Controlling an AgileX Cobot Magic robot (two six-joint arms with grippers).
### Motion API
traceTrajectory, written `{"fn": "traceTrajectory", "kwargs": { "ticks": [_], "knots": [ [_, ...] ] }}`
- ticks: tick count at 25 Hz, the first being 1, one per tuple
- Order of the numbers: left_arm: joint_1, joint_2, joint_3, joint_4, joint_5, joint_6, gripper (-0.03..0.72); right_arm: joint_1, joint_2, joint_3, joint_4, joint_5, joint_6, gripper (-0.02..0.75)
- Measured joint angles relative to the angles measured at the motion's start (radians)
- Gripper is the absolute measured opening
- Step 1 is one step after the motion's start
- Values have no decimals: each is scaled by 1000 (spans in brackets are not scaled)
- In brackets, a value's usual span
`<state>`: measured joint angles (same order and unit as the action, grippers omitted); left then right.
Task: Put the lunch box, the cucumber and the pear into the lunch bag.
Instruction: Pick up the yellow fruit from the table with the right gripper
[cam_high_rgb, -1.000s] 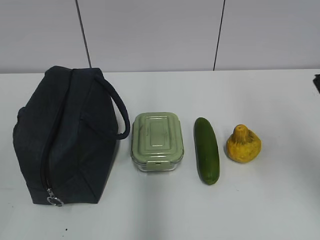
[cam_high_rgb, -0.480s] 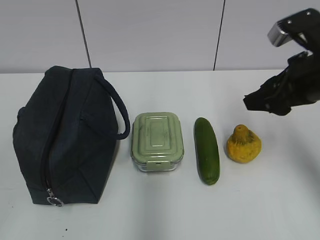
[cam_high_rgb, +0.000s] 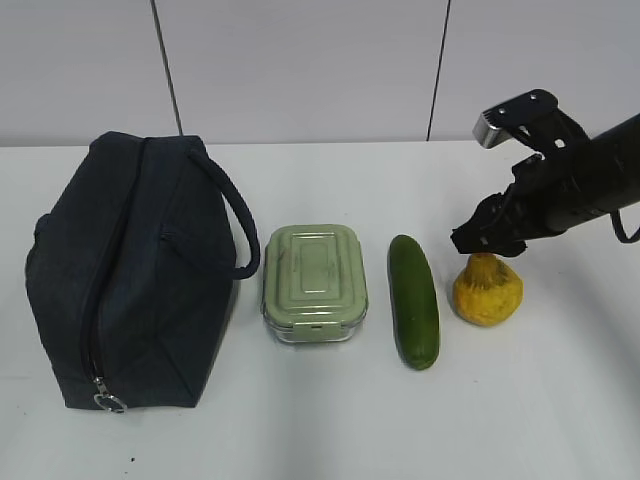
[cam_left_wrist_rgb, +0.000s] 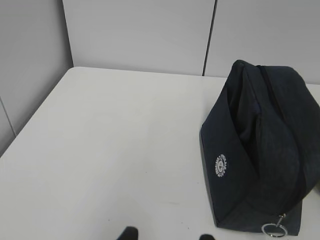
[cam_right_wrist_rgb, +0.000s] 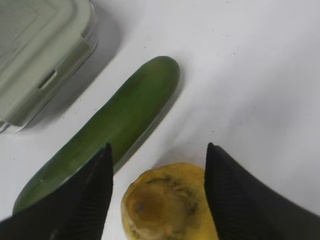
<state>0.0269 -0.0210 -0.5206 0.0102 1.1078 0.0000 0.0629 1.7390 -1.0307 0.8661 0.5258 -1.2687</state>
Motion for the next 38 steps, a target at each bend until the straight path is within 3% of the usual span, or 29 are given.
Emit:
{"fn": "traceTrajectory", "kwargs": {
  "ticks": [21, 29, 35, 38],
  "knots": [
    [0, 0, 0, 0, 0, 0, 238, 0, 107, -44, -60, -12, -5, 454],
    [0, 0, 0, 0, 0, 0, 238, 0, 122, -45, -76, 1, -5, 366],
    [0, 0, 0, 0, 0, 0, 238, 0, 122, -48, -79, 8, -5, 225],
    [0, 0, 0, 0, 0, 0, 238, 0, 125, -48, -79, 17, -5, 204]
  ]
}}
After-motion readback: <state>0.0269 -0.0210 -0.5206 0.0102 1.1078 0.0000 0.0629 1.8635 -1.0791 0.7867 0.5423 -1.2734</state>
